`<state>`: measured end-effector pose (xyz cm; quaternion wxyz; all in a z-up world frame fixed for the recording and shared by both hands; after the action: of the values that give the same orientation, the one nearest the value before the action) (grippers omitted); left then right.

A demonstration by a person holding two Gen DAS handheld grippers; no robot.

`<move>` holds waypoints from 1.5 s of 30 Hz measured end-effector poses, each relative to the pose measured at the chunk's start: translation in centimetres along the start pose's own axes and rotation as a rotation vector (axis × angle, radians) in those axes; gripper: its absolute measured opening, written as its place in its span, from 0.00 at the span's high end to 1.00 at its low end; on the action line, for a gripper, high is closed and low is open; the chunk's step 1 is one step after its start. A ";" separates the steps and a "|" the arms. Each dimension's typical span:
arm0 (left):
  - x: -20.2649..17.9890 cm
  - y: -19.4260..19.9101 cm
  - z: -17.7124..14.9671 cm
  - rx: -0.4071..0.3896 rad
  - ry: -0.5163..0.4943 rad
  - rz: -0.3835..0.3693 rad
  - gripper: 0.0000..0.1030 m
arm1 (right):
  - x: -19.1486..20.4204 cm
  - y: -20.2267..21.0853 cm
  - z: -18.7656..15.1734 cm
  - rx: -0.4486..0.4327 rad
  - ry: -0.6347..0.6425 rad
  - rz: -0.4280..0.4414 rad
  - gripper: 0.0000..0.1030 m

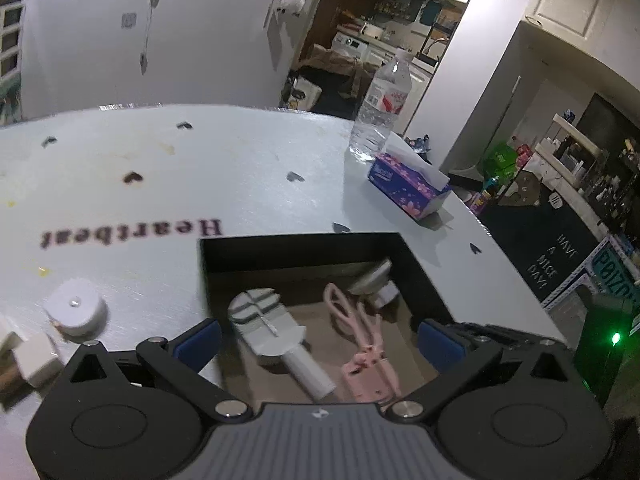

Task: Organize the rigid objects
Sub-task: 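Lower the white tool into the black box and open the left gripper, then move the left gripper toward the white charger and brown cylinder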

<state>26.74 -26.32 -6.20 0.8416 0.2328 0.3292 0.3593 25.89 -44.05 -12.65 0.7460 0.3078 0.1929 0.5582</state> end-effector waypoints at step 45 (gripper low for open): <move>20.0 6.4 -6.0 -0.242 0.402 0.625 0.01 | 0.2 0.1 -0.2 0.004 0.014 -0.003 0.94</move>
<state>30.00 -6.18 -13.97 0.6317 0.1458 0.3560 0.6730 25.77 -43.75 -12.71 0.7448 0.3049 0.1996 0.5589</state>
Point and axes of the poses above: each gripper's, at about its wrist camera, not at the fingertips, and y roughly against the way its jaws point, x to its left, z to its top, the point moved 10 cm from there along -y, roughly the way its jaws point, and after that the axes turned 10 degrees about -z, right-handed, at the moved point
